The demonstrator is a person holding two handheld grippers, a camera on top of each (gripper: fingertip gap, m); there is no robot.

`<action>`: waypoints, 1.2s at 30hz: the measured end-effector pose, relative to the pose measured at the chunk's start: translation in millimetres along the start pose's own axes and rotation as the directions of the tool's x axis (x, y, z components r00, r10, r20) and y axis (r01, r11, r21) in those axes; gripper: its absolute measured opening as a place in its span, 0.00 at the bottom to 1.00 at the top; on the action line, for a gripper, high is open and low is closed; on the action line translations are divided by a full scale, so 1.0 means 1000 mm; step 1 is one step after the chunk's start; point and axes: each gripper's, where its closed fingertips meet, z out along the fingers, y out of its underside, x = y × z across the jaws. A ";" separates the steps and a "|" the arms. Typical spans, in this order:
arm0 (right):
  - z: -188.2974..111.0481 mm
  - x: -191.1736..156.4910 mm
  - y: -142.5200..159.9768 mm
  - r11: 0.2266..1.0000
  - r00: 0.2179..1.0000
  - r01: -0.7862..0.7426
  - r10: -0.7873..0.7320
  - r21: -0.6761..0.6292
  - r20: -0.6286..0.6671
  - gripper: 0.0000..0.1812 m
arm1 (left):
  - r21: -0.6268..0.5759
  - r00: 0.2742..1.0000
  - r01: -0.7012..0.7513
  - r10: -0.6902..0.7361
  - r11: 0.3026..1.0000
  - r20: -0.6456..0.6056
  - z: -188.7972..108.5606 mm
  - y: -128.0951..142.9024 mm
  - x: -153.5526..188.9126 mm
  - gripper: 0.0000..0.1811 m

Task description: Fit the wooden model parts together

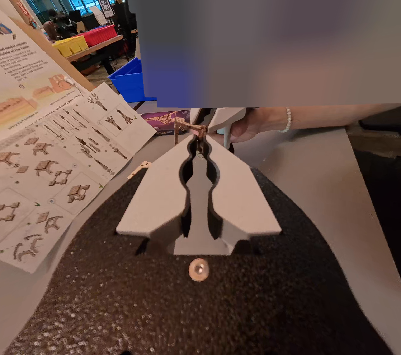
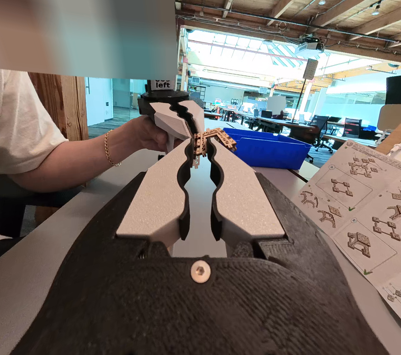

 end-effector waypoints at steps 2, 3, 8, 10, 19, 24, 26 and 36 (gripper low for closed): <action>0.001 -0.002 -0.001 1.000 1.000 0.009 -0.009 0.005 0.009 0.05 | 0.000 0.999 -0.045 0.045 0.999 0.003 -0.001 -0.001 0.001 0.01; 0.001 -0.004 -0.001 1.000 1.000 0.012 -0.012 0.007 0.015 0.05 | 0.001 0.998 -0.060 0.060 0.998 0.004 -0.002 -0.002 0.002 0.01; 0.001 -0.006 -0.004 0.999 0.999 0.023 -0.024 0.023 0.027 0.05 | 0.017 0.995 -0.095 0.095 0.995 0.003 -0.003 -0.005 0.004 0.01; 0.001 -0.007 -0.005 0.999 0.999 0.025 -0.026 0.028 0.031 0.05 | 0.022 0.994 -0.105 0.105 0.994 0.002 -0.003 -0.006 0.004 0.01; 0.001 -0.010 -0.008 0.998 0.998 0.046 -0.047 0.044 0.039 0.05 | 0.038 0.990 -0.140 0.140 0.989 -0.002 -0.004 -0.009 0.007 0.01; 0.004 -0.009 -0.003 0.992 0.992 0.125 -0.125 -0.003 0.001 0.05 | 0.001 0.986 -0.164 0.164 0.986 0.017 -0.006 -0.004 0.004 0.02; 0.005 -0.009 0.001 0.990 0.990 0.138 -0.138 -0.031 0.003 0.05 | 0.000 0.985 -0.173 0.173 0.985 0.014 -0.006 -0.004 0.005 0.02; 0.008 -0.007 0.007 0.987 0.989 0.141 -0.143 -0.075 -0.024 0.05 | -0.052 0.991 -0.135 0.136 0.990 0.013 -0.011 0.004 0.000 0.05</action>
